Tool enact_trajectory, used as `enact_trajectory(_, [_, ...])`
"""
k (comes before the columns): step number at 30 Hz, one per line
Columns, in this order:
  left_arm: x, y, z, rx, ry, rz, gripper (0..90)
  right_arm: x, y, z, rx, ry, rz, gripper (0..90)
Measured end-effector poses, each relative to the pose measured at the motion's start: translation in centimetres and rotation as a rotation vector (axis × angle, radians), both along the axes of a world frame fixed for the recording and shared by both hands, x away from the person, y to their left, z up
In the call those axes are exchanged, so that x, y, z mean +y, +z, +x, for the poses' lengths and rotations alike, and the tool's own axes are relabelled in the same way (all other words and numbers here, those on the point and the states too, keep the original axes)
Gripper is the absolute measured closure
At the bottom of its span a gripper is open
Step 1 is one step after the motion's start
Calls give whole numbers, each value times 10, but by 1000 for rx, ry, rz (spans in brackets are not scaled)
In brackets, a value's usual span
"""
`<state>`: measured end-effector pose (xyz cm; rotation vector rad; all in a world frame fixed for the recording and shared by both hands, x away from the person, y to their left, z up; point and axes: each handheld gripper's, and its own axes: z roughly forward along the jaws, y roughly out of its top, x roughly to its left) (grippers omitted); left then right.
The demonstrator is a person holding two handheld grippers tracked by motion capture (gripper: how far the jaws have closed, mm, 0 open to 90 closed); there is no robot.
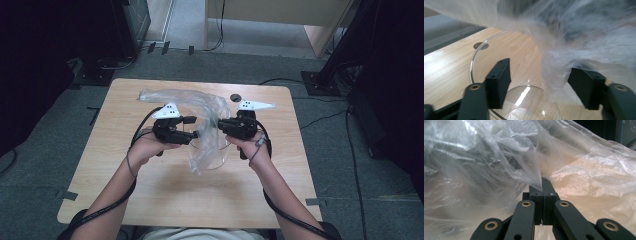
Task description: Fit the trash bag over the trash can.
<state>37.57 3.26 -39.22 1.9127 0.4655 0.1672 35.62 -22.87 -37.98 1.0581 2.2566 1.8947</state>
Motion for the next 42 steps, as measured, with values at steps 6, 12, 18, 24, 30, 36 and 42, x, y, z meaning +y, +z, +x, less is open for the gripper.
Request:
enact_trajectory(6, [4, 5, -7, 12, -34, -48, 414, -2, -6, 3, 36, 0, -9, 834])
enact_trajectory(12, [1, 4, -7, 4, -33, -9, 677, -3, -8, 5, 30, 3, -19, 650])
enact_trajectory(18, [6, 6, -8, 25, -38, -4, 852, -12, -1, 8, 5, -6, -51, 470])
enact_trajectory(24, [8, 9, -10, 22, -65, 16, 877, -30, 10, 10, -67, -68, -87, 646])
enact_trajectory(30, [6, 13, -13, 19, -88, 17, 876, -28, 4, 24, -131, -161, -170, 697])
enact_trajectory(36, [5, 14, -15, 24, -107, 13, 875, -12, -4, 26, -221, -128, -314, 774])
enact_trajectory(42, [5, 17, -18, 18, -126, 6, 875, 1, -9, 27, -80, -6, -315, 823])
